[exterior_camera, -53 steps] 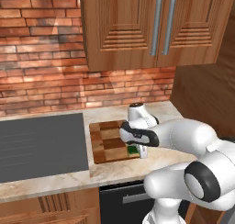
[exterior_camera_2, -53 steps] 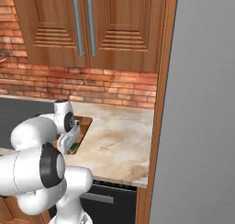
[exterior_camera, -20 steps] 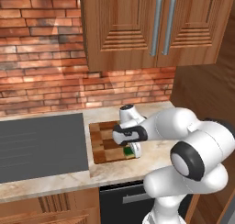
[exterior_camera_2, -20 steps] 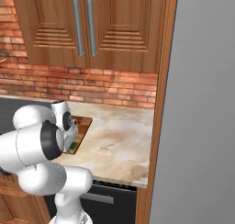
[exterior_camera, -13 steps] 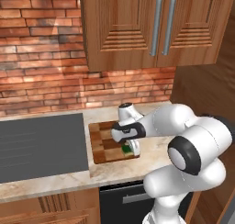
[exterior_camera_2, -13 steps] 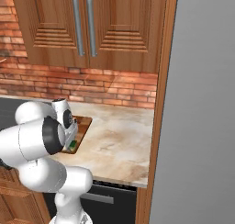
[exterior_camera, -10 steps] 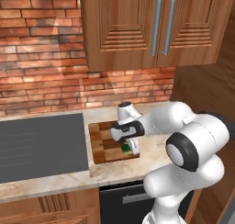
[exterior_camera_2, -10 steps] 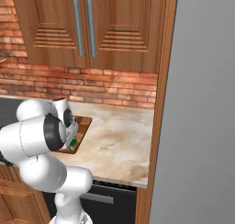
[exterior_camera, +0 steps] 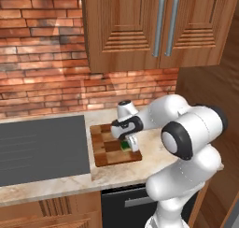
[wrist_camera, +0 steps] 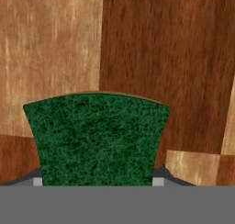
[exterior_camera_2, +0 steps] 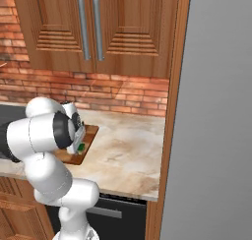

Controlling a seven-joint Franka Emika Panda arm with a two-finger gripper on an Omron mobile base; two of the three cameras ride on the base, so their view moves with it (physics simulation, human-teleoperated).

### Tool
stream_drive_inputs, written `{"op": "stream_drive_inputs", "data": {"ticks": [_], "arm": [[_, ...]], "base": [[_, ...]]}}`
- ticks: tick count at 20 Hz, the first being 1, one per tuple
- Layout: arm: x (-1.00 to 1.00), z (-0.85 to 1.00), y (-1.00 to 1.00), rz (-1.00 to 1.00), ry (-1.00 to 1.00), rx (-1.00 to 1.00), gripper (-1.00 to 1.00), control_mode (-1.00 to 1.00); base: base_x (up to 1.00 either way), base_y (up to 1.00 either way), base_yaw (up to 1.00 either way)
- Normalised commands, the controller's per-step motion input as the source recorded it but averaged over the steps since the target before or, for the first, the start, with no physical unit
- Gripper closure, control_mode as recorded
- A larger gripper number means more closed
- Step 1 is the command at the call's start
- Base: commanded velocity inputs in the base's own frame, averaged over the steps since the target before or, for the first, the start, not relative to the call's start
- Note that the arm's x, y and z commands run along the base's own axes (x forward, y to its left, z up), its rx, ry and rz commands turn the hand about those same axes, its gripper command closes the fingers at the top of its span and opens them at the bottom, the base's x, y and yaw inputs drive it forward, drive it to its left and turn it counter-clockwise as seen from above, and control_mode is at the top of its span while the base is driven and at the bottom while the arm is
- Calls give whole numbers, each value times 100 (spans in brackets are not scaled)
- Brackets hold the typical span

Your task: Pick up the sponge from the counter and clean the cutting board by briefly scrubbing or pressing down on the cutting board. Once finished, release the sponge.

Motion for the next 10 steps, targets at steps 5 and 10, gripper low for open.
{"op": "stream_drive_inputs", "data": {"ticks": [5, 10], "arm": [[60, -3, 0, 0, -5, 0, 100, -100], [59, -1, 0, 0, -9, 2, 100, -100]], "base": [[0, 0, 0], [0, 0, 0]]}}
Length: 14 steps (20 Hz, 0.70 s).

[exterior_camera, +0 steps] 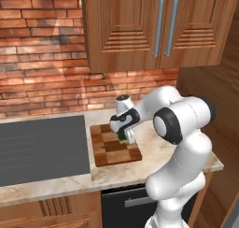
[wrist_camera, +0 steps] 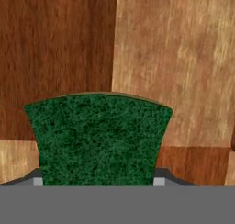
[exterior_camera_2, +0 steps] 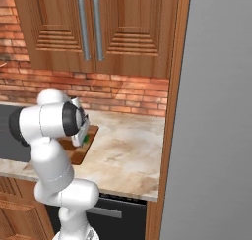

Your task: Pick up the sponge from the counter and clean the cutting board by briefly scrubbing or pressing down on the cutting board. Once finished, release the sponge.

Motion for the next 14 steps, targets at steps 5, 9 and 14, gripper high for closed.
{"op": "stream_drive_inputs", "data": {"ticks": [5, 9, 14], "arm": [[60, 0, 0, 0, -11, 3, 100, -100], [58, 0, 6, 0, -10, 2, 100, -100], [48, 0, 10, 0, -9, 1, 100, -100]], "base": [[0, 0, 0], [0, 0, 0], [0, 0, 0]]}}
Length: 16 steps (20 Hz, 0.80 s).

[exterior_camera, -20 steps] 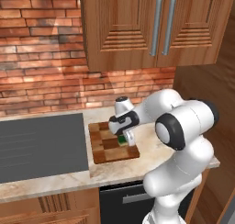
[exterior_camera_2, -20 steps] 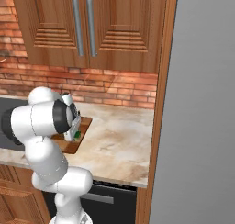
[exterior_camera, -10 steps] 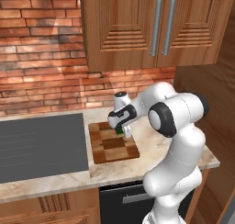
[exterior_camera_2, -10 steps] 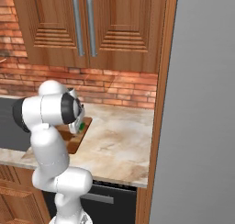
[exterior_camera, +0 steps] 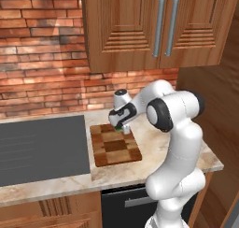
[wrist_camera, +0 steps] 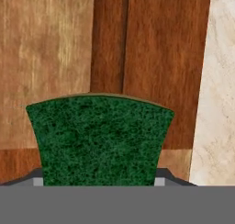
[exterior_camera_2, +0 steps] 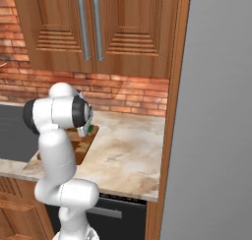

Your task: Pick up the sponge from the counter and clean the cutting board by briefly scrubbing or pressing down on the cutting board. Once finished, release the sponge.

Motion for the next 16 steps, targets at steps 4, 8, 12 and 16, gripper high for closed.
{"op": "stream_drive_inputs", "data": {"ticks": [4, 8, 12, 16], "arm": [[47, 0, 16, 0, -6, 0, 100, -100], [34, 0, 18, 0, 0, 0, 100, -100], [7, 0, 31, 0, 3, 0, 100, -100], [1, 0, 37, 2, 11, 0, 100, -100]], "base": [[0, 0, 0], [0, 0, 0], [0, 0, 0], [0, 0, 0]]}}
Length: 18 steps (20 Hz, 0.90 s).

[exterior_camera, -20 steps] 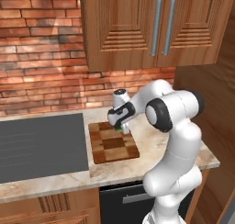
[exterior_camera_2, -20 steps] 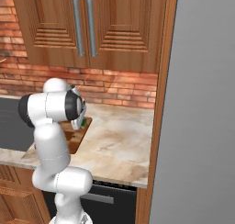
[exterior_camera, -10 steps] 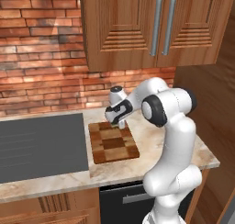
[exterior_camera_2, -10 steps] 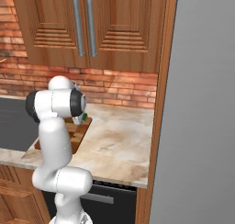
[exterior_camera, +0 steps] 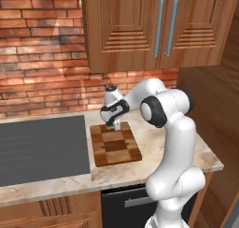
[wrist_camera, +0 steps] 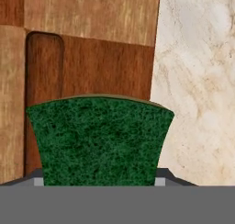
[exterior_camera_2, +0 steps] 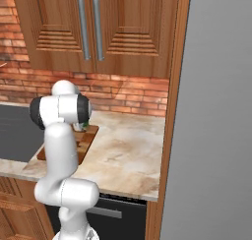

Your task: Pick up the sponge from the counter and clean the cutting board by briefly scrubbing or pressing down on the cutting board. Once finished, release the sponge.

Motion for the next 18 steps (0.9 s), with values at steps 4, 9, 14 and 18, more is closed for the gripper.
{"op": "stream_drive_inputs", "data": {"ticks": [4, 9, 14, 18], "arm": [[-6, -9, 38, 4, 12, 0, 100, -100], [-30, -26, 29, 3, 8, 0, 100, -100], [-62, -29, 7, 4, 1, 0, 100, -100], [-81, -27, 0, 3, -1, 0, 100, -100]], "base": [[0, 0, 0], [0, 0, 0], [0, 0, 0], [0, 0, 0]]}}
